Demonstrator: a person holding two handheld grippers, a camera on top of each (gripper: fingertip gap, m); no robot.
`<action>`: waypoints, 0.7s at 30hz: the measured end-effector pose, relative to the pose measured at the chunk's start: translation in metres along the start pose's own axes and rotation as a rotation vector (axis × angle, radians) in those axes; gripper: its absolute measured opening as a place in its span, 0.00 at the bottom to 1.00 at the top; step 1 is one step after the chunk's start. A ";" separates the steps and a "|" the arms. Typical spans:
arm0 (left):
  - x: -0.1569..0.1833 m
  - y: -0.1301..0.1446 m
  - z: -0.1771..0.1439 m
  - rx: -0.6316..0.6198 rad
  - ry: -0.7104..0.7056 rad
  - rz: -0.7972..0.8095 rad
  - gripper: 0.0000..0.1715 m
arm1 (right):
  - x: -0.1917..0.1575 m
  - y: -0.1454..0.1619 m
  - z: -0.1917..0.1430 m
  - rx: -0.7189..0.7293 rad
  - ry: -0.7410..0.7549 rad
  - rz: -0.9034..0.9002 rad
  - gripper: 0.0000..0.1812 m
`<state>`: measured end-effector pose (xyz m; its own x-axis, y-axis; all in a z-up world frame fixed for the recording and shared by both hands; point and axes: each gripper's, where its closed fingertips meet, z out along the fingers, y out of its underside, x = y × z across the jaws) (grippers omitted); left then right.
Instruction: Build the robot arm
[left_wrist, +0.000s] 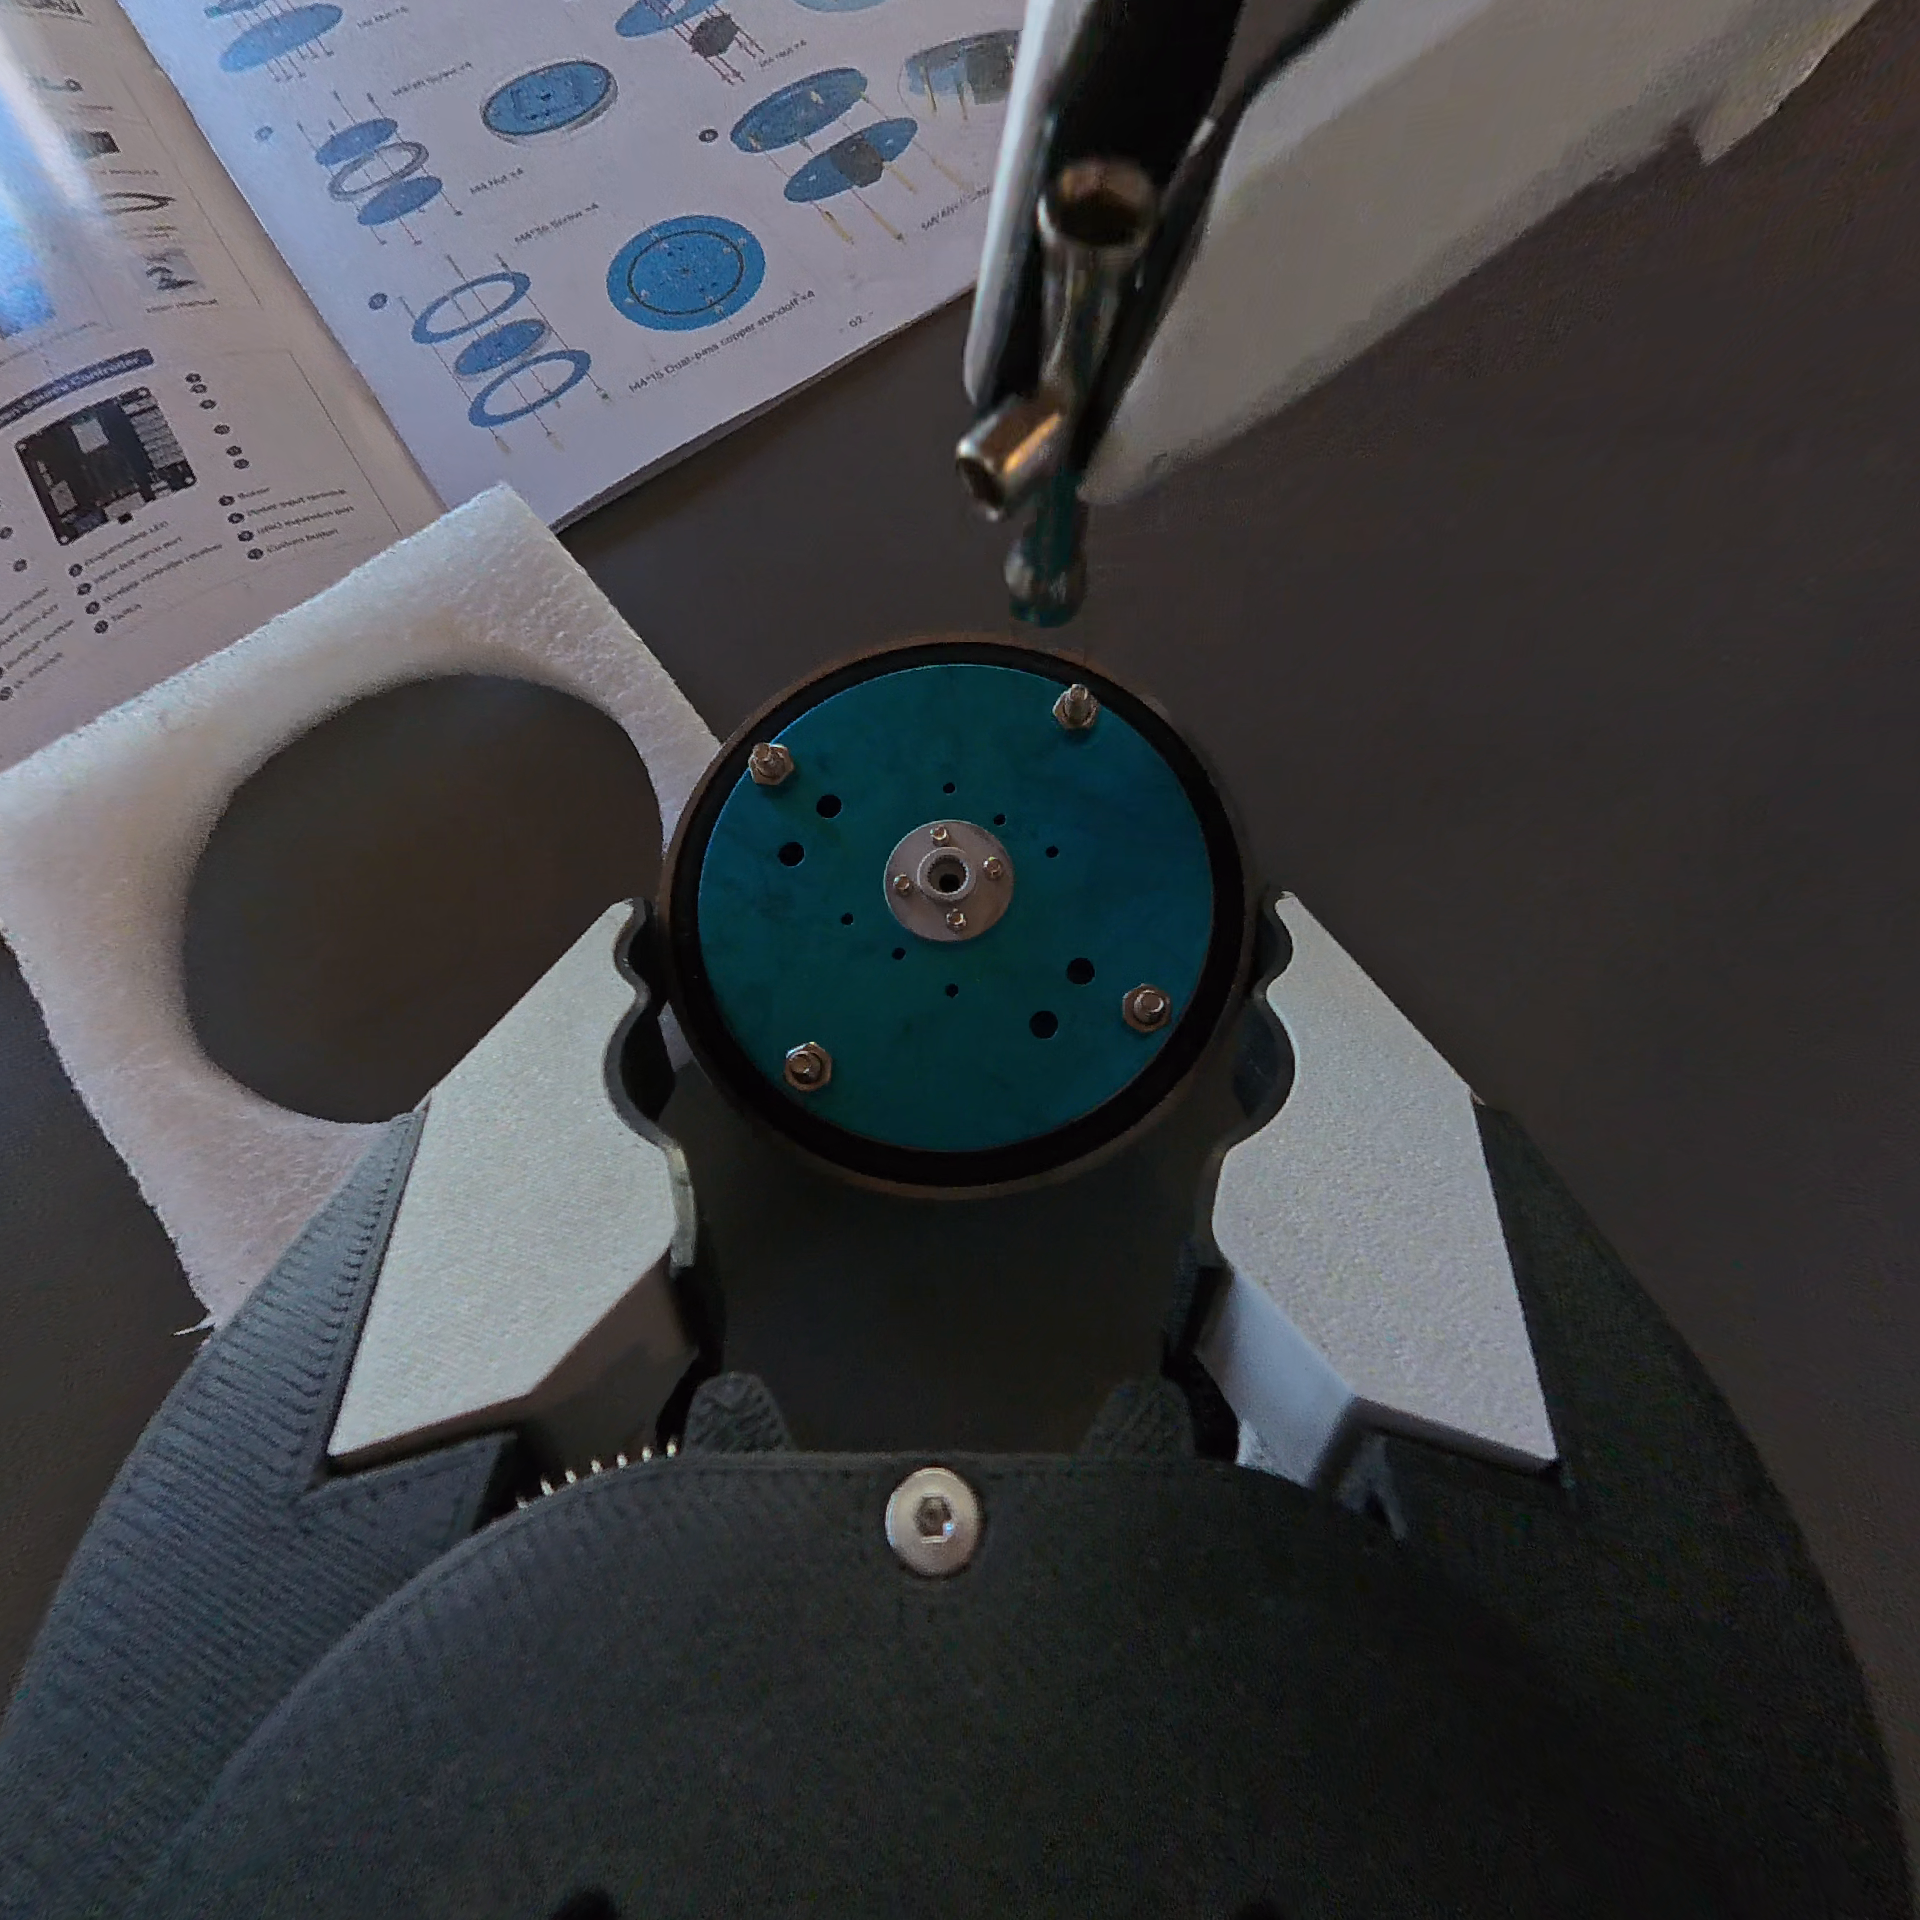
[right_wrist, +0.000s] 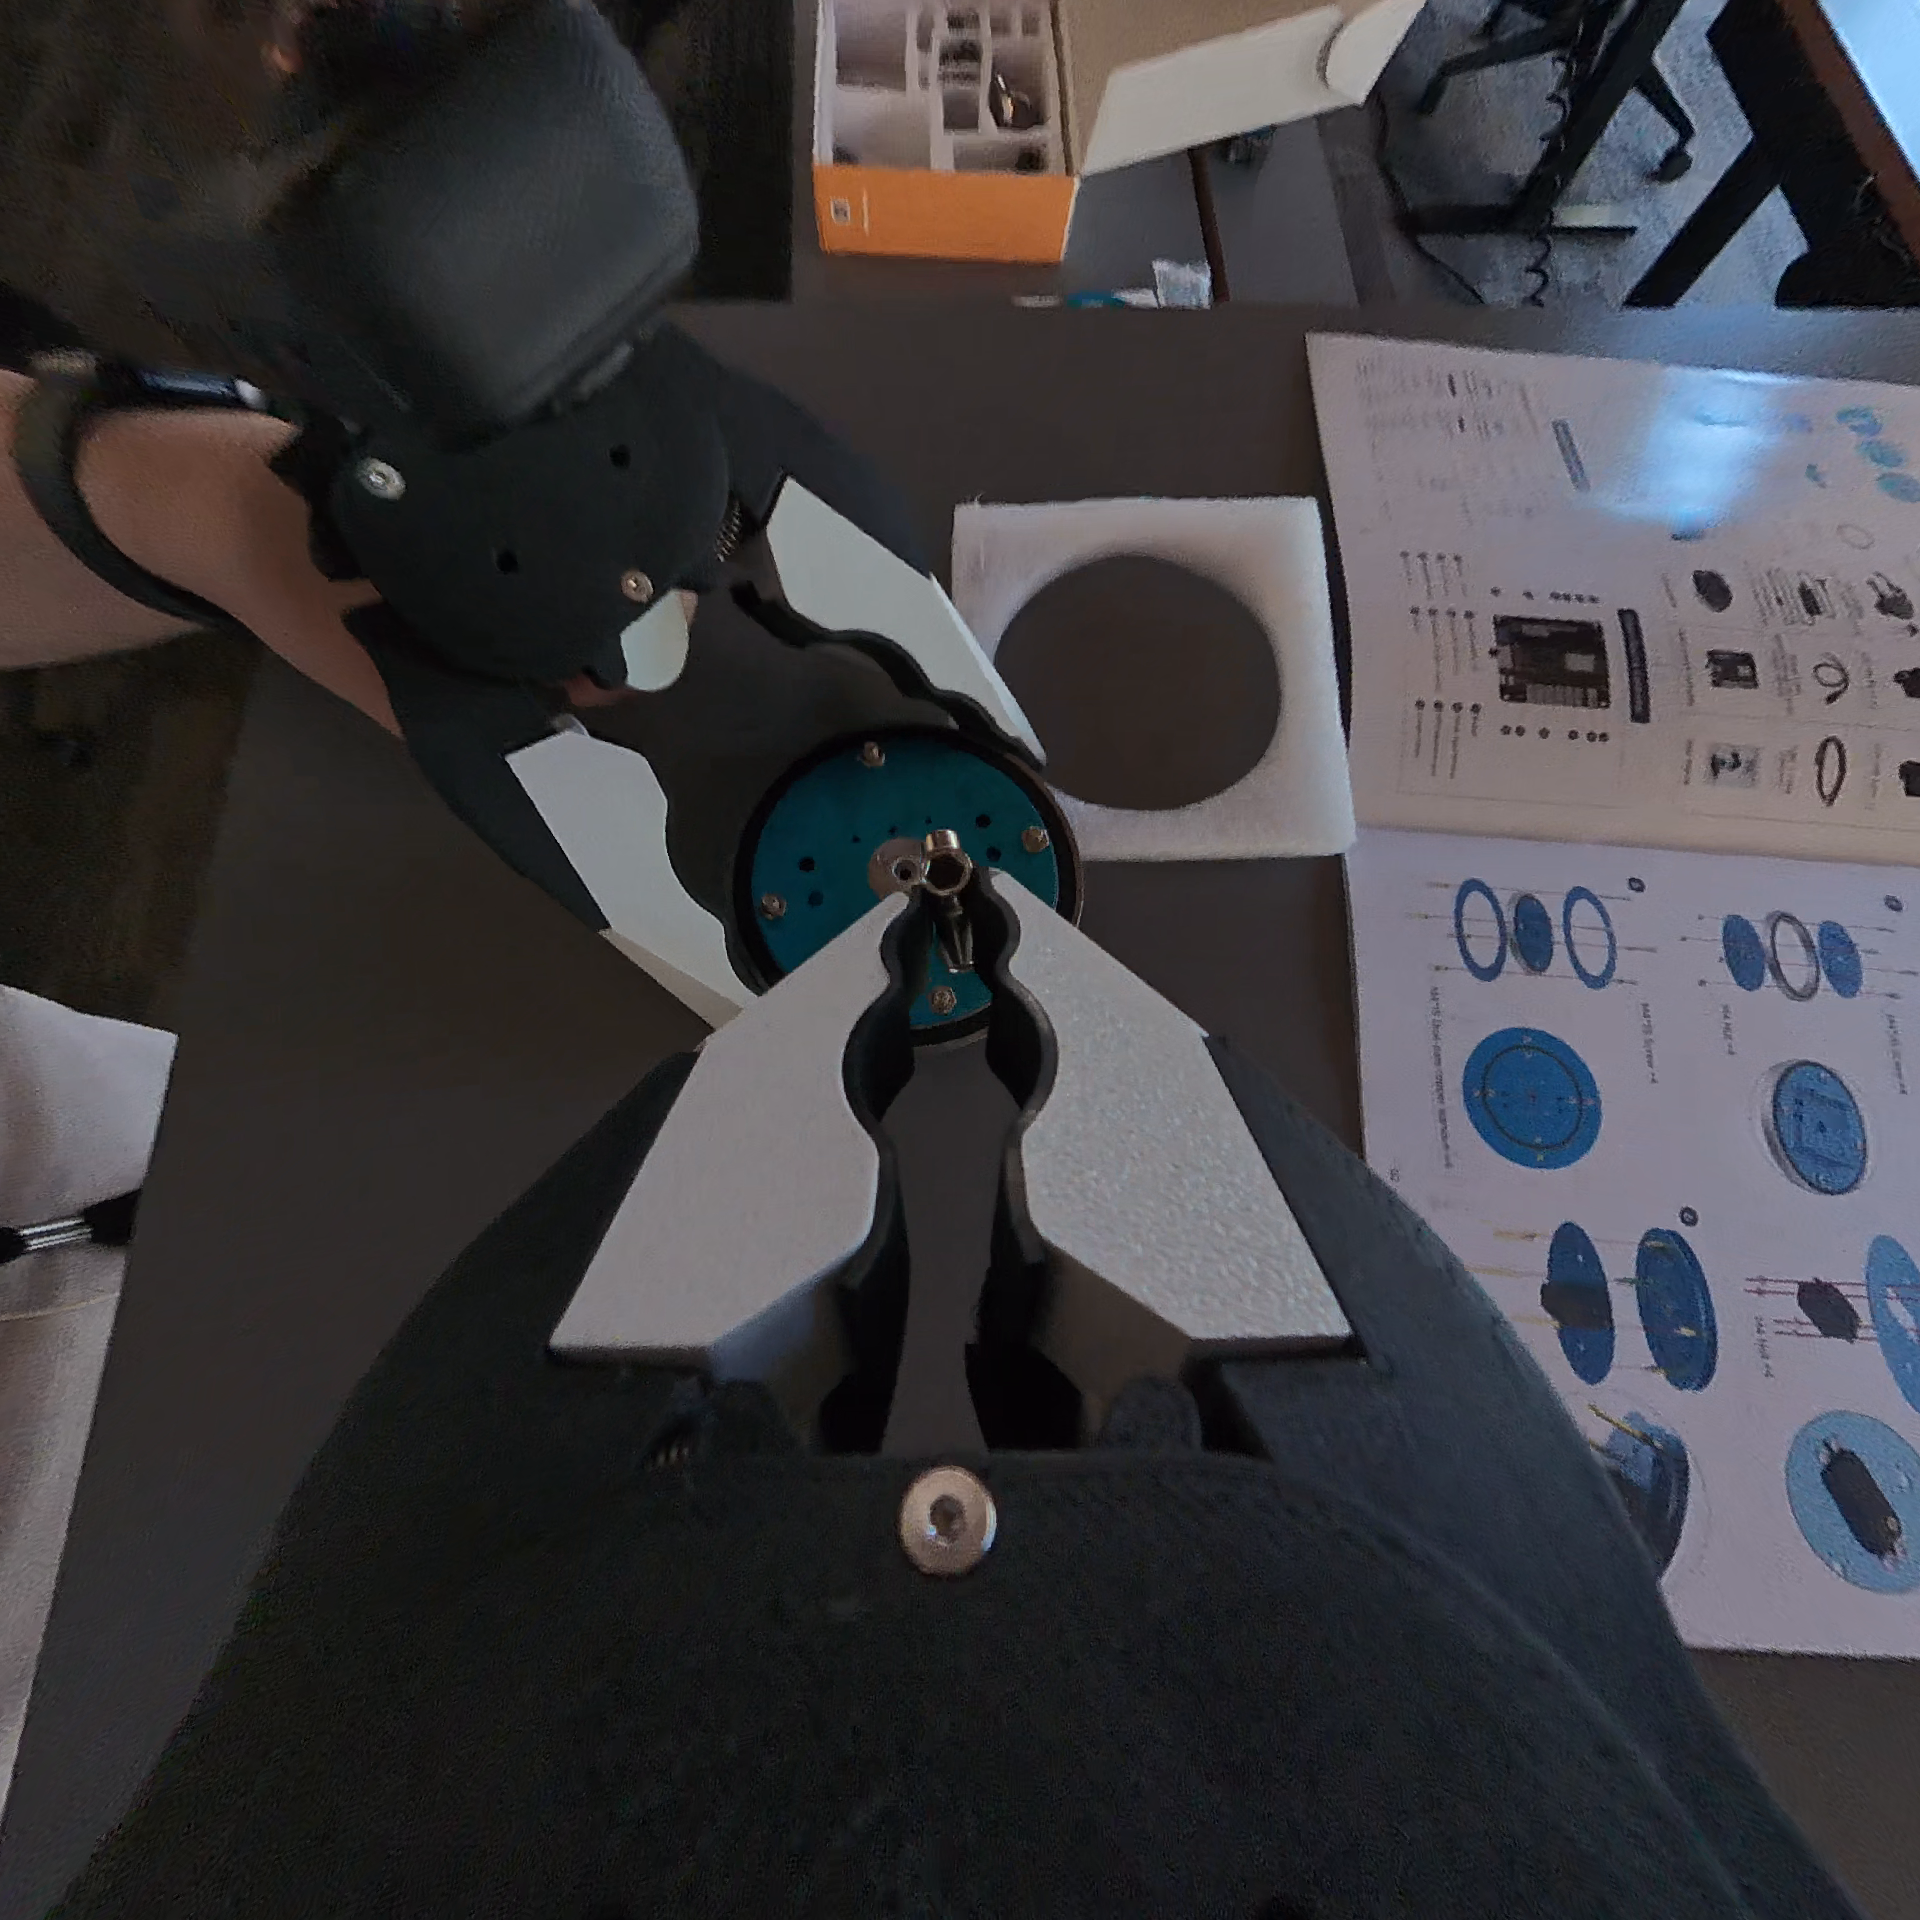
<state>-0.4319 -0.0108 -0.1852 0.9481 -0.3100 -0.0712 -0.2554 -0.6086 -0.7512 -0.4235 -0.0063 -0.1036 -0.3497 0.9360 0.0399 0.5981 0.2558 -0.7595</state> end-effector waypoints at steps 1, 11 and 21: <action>0.000 0.000 0.000 0.000 0.002 0.001 0.66 | -0.001 -0.002 -0.002 0.011 -0.012 -0.001 0.04; 0.000 0.000 -0.050 0.155 0.120 0.102 0.69 | -0.021 -0.019 0.019 0.066 -0.136 0.019 0.03; -0.004 -0.004 -0.045 0.145 0.457 0.354 0.64 | -0.025 -0.027 0.057 0.025 -0.059 -0.034 0.04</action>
<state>-0.4434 -0.0403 -0.1525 0.6244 -0.7781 -0.0684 -0.4822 -0.3151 -0.8174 -0.4724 -0.0504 -0.1208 -0.4119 0.9108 0.0278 0.5672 0.2801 -0.7745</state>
